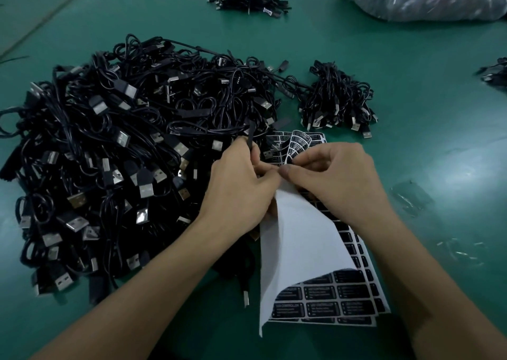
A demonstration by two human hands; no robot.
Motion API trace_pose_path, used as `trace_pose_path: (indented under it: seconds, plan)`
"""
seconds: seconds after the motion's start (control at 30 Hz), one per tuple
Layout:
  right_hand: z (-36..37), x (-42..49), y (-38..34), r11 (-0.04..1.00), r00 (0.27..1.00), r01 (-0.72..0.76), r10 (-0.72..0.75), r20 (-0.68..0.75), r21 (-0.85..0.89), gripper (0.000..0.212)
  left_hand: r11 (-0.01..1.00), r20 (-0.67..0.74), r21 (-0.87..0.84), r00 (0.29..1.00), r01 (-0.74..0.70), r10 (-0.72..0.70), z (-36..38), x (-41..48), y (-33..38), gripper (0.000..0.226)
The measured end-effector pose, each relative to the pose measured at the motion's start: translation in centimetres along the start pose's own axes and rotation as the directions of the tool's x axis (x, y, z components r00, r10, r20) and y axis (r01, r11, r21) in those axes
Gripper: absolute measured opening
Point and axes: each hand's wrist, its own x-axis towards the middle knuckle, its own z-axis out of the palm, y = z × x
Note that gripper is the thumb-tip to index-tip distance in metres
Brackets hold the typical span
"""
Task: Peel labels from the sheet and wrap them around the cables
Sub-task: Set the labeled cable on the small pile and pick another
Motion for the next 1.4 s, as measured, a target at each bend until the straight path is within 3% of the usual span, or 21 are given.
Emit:
trace_pose_path:
  seconds: [0.1, 0.3, 0.77, 1.03, 1.4]
  plan:
    - [0.31, -0.10, -0.06, 0.987, 0.992, 0.112, -0.118, -0.050, -0.111, 0.015, 1.000, -0.005, 0.012, 1.000, 0.002, -0.002, -0.04, 0.05, 0.06, 0.028]
    - [0.32, 0.04, 0.18, 0.930, 0.951, 0.309, -0.301, 0.068, -0.202, 0.016, 0.999, -0.034, 0.042, 0.999, -0.016, 0.017, -0.06, 0.19, -0.09, 0.035]
    - [0.44, 0.24, 0.24, 0.939, 0.942, 0.320, -0.301, 0.146, -0.129, 0.008, 0.997, 0.001, 0.072, 1.000, -0.027, 0.027, 0.05, 0.25, -0.39, 0.038]
    - [0.53, 0.17, 0.64, 0.948, 0.958, 0.287, -0.282, 0.059, -0.139, 0.005, 0.999, -0.006, 0.043, 1.000, -0.017, 0.018, -0.08, -0.02, -0.05, 0.035]
    - [0.34, 0.08, -0.04, 0.844, 0.917, 0.396, -0.340, 0.210, -0.362, 0.024, 1.000, -0.013, 0.022, 1.000, -0.016, 0.017, -0.01, 0.26, -0.48, 0.036]
